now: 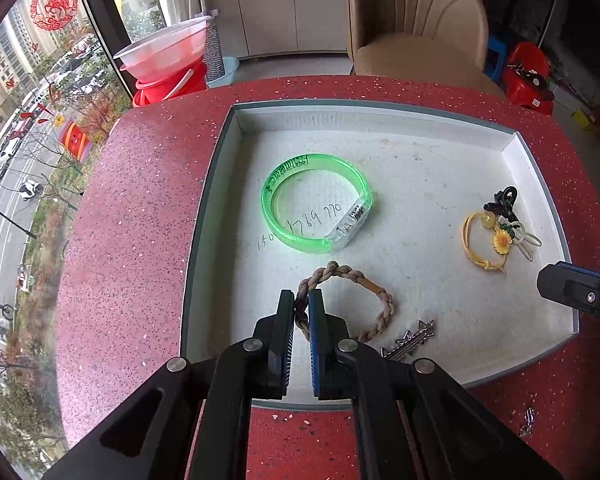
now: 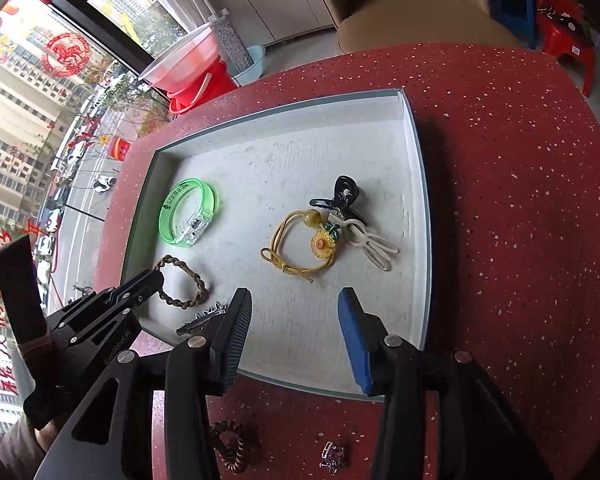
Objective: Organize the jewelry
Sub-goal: 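Open the right gripper to drop the yellow bracelet while the left releases the rope bracelet, then move both grippers back over the remaining jewelry on the table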
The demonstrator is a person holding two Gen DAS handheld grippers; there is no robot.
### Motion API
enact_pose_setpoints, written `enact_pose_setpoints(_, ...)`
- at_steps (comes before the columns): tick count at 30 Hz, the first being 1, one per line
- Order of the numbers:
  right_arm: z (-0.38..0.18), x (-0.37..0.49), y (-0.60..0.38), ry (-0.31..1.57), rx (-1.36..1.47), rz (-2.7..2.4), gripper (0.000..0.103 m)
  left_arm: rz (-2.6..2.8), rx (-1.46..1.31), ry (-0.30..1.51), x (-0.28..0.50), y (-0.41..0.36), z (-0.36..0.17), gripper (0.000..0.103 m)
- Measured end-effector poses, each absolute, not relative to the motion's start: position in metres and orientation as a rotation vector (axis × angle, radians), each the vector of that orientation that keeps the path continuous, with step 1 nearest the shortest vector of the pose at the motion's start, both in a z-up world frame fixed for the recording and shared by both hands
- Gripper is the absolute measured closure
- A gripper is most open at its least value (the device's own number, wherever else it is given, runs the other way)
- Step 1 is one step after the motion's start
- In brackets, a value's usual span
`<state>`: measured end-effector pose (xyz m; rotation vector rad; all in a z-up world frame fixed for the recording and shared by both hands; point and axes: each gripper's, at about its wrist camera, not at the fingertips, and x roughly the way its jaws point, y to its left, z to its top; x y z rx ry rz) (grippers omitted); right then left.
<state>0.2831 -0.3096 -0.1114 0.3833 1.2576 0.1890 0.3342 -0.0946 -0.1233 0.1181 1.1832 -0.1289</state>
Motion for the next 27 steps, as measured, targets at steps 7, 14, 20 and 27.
enact_pose_setpoints(7,-0.098,0.274,-0.309,1.226,0.390,0.195,0.045,-0.129,0.090,1.145,0.331,-0.092,-0.117,0.000)
enact_pose_setpoints(14,-0.085,0.257,-0.313,1.182,0.430,0.197,0.021,-0.113,0.107,1.094,0.322,-0.089,-0.113,0.000)
enact_pose_setpoints(20,-0.068,0.231,-0.321,1.113,0.479,0.196,0.000,-0.072,0.115,1.086,0.301,-0.078,-0.104,0.000)
enact_pose_setpoints(27,-0.062,0.203,-0.322,1.109,0.504,0.192,0.000,-0.136,0.138,1.140,0.266,-0.074,-0.108,0.000)
